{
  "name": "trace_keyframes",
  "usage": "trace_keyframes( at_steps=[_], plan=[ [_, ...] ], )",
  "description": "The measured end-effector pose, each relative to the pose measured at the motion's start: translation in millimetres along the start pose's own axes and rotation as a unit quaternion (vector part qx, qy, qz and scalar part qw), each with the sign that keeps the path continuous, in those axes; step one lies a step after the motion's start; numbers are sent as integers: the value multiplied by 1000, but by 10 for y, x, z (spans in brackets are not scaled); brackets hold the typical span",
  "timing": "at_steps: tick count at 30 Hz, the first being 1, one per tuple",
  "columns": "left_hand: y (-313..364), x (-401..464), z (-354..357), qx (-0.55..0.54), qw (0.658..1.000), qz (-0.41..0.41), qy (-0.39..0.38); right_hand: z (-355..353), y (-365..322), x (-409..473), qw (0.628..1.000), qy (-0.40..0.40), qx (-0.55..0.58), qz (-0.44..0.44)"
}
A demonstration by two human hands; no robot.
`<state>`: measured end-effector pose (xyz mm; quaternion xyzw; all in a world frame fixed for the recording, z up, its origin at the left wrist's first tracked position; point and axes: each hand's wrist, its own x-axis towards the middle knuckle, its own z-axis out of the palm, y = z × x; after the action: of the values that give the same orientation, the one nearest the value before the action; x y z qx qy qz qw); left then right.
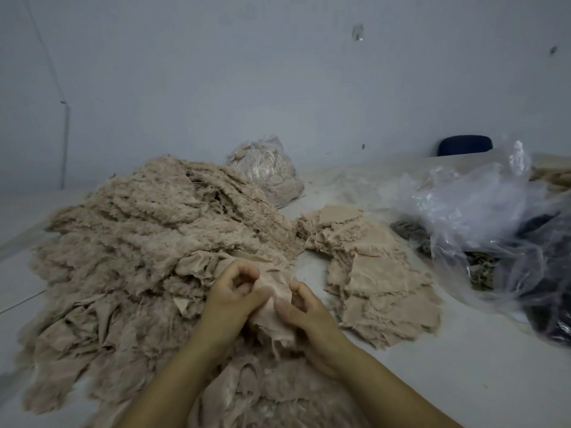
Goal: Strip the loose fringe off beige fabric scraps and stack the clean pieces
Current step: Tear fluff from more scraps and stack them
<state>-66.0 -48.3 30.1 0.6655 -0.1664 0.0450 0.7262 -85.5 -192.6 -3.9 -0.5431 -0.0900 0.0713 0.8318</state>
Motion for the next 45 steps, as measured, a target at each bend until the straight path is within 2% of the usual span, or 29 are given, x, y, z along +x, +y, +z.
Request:
trace_keyframes(
  at_steps=[2, 5, 7, 9, 10, 12, 15, 17, 20, 22, 25, 27, 29, 30, 32, 35, 37, 40, 45],
  plan=[
    [47, 39, -4, 16, 999, 14, -39, -37, -57, -13, 1000, 11, -16, 9],
    [102, 123, -31, -13, 999, -2, -43, -104, -135, -49, 1000, 22, -16, 14],
    [108, 170, -52, -55, 993, -97, -35, -130, -159, -86, 1000, 19, -9, 0],
    [111, 183, -62, -1, 975, -204, -91, -134, -163, -119, 998, 35, -44, -20],
    [92, 173, -60, 43, 964, -227, -133, -144, -160, -125, 997, 40, -65, -26],
    [72, 154, -31, 103, 962, -198, -157, -151, -164, -136, 995, 25, -90, -27],
    [115, 185, 18, 161, 976, -83, -125, -141, -206, -129, 997, -4, -78, 8],
    [143, 223, 46, 171, 981, -41, -78, -122, -220, -116, 997, 3, -80, 3],
    [165, 288, 14, 96, 993, -66, 22, -133, -182, -105, 993, 41, -104, -23],
    [213, 318, -64, 73, 993, -91, 31, -174, -165, -116, 989, 43, -139, 3],
    [293, 377, -237, 138, 983, -106, -57, -243, -243, -95, 974, 13, -216, 60],
    [316, 400, -264, 184, 966, -110, -142, -221, -320, -11, 978, 7, -203, 44],
    [313, 405, -192, 186, 960, -98, -187, -108, -379, 82, 981, -16, -192, 22],
    [304, 400, -143, 179, 963, -88, -182, -36, -382, 119, 983, -25, -181, 10],
    [253, 407, -105, 179, 974, -60, -123, 72, -332, 150, 989, -19, -144, -5],
    [153, 439, -167, 230, 972, -22, -50, 76, -285, 113, 996, 0, -84, 12],
    [108, 434, -172, 206, 977, -24, -50, 49, -304, 87, 997, -23, -59, 44],
    [81, 404, -62, 194, 976, -19, -95, 107, -375, 118, 992, -44, -101, 65],
    [30, 517, -146, 248, 969, -9, 6, 181, -393, 184, 989, 84, -119, -2]
  ],
)
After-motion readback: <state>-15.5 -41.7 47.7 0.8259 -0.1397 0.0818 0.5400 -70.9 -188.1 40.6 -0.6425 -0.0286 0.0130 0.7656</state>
